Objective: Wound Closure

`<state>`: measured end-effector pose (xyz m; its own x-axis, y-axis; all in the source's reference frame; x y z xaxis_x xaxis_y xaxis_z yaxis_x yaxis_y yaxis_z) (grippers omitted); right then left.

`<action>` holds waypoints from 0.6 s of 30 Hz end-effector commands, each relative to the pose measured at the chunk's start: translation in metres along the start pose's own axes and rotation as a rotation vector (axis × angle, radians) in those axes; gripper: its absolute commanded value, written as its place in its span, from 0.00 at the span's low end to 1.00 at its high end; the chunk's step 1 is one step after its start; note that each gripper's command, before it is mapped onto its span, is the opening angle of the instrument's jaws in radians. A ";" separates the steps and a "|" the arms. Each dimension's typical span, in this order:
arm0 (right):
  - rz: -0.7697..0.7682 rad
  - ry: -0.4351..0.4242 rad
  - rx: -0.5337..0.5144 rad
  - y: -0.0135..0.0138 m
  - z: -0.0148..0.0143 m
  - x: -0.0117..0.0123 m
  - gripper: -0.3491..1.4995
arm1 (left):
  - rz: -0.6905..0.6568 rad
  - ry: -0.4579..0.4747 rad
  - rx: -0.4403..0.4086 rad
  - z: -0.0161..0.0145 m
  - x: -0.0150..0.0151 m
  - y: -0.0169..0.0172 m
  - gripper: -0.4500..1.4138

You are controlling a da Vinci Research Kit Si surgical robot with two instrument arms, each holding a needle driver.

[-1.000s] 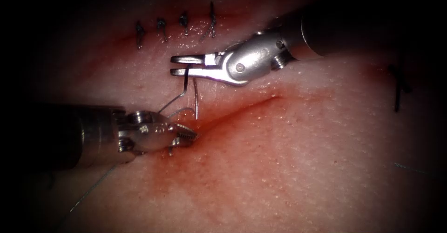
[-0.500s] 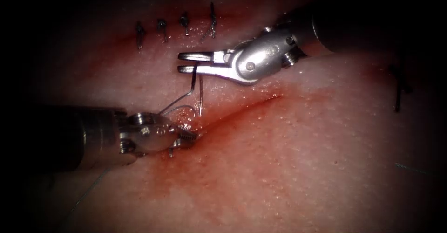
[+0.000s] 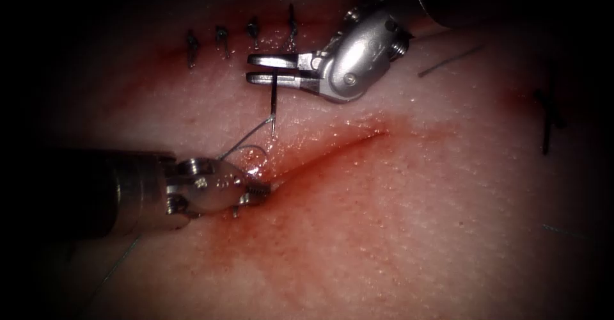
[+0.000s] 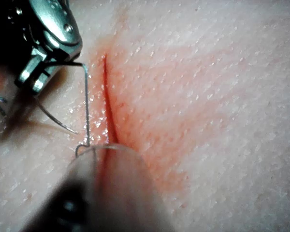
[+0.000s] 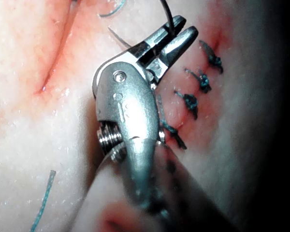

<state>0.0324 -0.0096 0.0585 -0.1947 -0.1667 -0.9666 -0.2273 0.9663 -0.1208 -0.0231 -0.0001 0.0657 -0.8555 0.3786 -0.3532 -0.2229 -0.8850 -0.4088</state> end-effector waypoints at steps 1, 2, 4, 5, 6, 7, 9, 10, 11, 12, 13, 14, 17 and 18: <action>0.006 -0.005 0.000 -0.0006 0.0006 -0.0006 0.00 | 0.000 0.000 -0.002 0.0009 0.0002 0.0003 0.31; 0.011 -0.012 0.000 -0.0007 0.0006 -0.0006 0.00 | 0.000 0.000 -0.002 0.0009 0.0002 0.0003 0.32; 0.018 -0.022 0.003 -0.0009 0.0006 -0.0006 0.00 | 0.000 0.000 -0.002 0.0008 0.0002 0.0003 0.32; 0.022 -0.027 0.004 -0.0010 0.0006 -0.0006 0.00 | 0.000 0.000 -0.003 0.0008 0.0002 0.0003 0.32; 0.026 -0.033 0.006 -0.0011 0.0005 -0.0006 0.00 | 0.001 0.001 -0.003 0.0008 0.0002 0.0002 0.32; 0.031 -0.038 0.007 -0.0013 0.0005 -0.0006 0.00 | 0.001 0.001 -0.004 0.0007 0.0002 0.0002 0.33; 0.039 -0.046 0.013 -0.0017 0.0006 -0.0006 0.00 | 0.002 0.001 -0.006 0.0006 0.0002 0.0001 0.34; 0.045 -0.052 0.015 -0.0018 0.0006 -0.0006 0.00 | 0.003 0.001 -0.007 0.0006 0.0002 0.0000 0.35; 0.044 -0.050 0.016 -0.0020 0.0006 -0.0005 0.00 | 0.003 0.001 -0.007 0.0006 0.0001 0.0000 0.35; 0.041 -0.046 0.014 -0.0021 0.0006 -0.0005 0.00 | 0.004 0.002 -0.007 0.0005 0.0001 0.0000 0.36; 0.047 -0.052 0.017 -0.0023 0.0006 -0.0004 0.00 | 0.004 0.002 -0.008 0.0005 0.0001 0.0000 0.37; 0.044 -0.048 0.020 -0.0024 0.0006 -0.0004 0.00 | 0.005 0.002 -0.008 0.0005 0.0000 0.0000 0.38; 0.050 -0.053 0.029 -0.0029 0.0005 -0.0005 0.00 | 0.008 0.002 -0.010 0.0004 -0.0002 0.0000 0.39; 0.050 -0.052 0.032 -0.0031 0.0004 -0.0006 0.00 | 0.009 0.002 -0.010 0.0003 -0.0002 0.0000 0.39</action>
<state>0.0329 -0.0120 0.0588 -0.1491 -0.1029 -0.9835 -0.1835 0.9802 -0.0748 -0.0224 0.0001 0.0655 -0.8568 0.3706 -0.3586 -0.2108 -0.8863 -0.4125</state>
